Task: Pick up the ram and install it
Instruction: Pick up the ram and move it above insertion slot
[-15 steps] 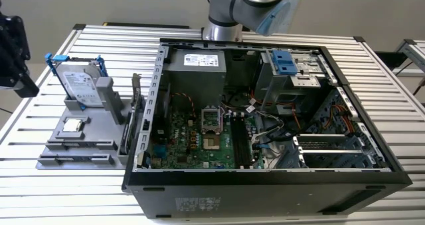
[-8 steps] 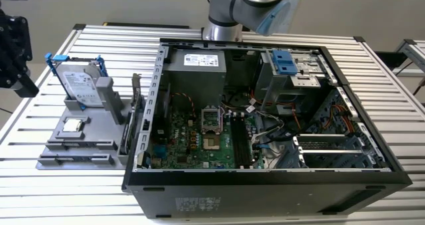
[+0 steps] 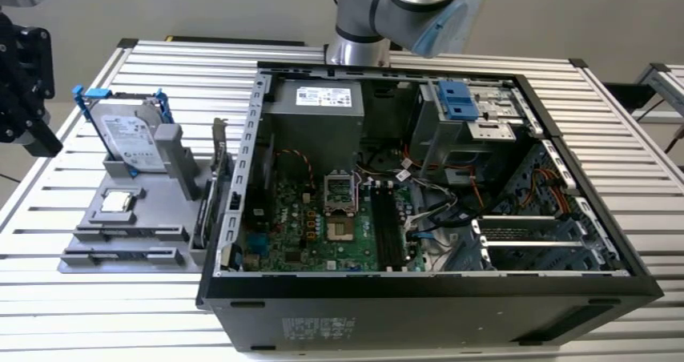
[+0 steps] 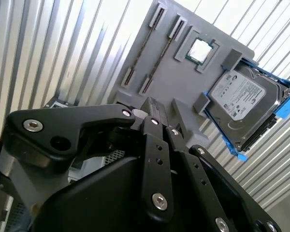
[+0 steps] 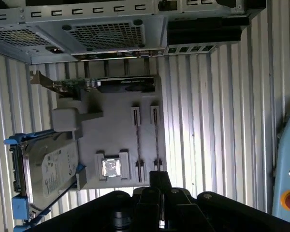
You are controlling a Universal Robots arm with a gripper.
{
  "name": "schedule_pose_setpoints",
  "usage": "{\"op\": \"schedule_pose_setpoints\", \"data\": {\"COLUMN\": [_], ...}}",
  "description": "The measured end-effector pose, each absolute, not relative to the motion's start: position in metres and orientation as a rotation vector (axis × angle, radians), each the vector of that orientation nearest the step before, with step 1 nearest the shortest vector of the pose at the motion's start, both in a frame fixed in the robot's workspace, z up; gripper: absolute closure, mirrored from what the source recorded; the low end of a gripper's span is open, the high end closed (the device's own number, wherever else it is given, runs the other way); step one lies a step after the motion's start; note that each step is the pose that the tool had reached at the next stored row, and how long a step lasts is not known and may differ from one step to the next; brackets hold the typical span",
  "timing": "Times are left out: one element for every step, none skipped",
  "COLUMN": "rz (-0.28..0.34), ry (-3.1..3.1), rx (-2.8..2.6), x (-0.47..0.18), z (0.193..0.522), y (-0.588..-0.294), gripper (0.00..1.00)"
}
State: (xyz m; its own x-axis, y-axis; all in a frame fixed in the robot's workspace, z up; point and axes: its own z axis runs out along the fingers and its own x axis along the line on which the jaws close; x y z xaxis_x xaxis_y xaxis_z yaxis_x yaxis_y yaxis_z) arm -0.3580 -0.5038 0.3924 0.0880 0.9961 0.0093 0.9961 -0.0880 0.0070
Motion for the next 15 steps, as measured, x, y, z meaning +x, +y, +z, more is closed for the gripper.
{"op": "schedule_pose_setpoints", "data": {"rz": [-0.018,-0.018,-0.018,-0.018,-0.018,-0.018,-0.018,-0.018,-0.018,-0.018,-0.018,-0.018,-0.018,-0.018,-0.018], "ry": [-2.12,-2.12,-2.121,-2.125,-2.132,-2.139,-2.147,-2.153,-2.154,-2.154,-2.154,-2.155,-2.155,-2.155,-2.156], "rx": [-2.317,-2.317,-2.316,-2.312,-2.306,-2.299,-2.292,-2.286,-2.286,-2.285,-2.285,-2.284,-2.284,-2.284,-2.284], "x": [-0.358,-0.358,-0.358,-0.358,-0.358,-0.358,-0.358,-0.358,-0.358,-0.358,-0.358,-0.3579,-0.358,-0.358,-0.358], "z": [0.3924,0.3924,0.3924,0.3924,0.3924,0.3924,0.3924,0.3924,0.3924,0.3924,0.3924,0.3924,0.3924,0.3924,0.3924], "y": [-0.5038,-0.5038,-0.5038,-0.5038,-0.5038,-0.5038,-0.5038,-0.5038,-0.5038,-0.5038,-0.5038,-0.5038,-0.5038,-0.5038,-0.5038], "gripper": [1.0,1.0,1.0,1.0,1.0,1.0,1.0,1.0,1.0,1.0,1.0,1.0,1.0,1.0,1.0]}}
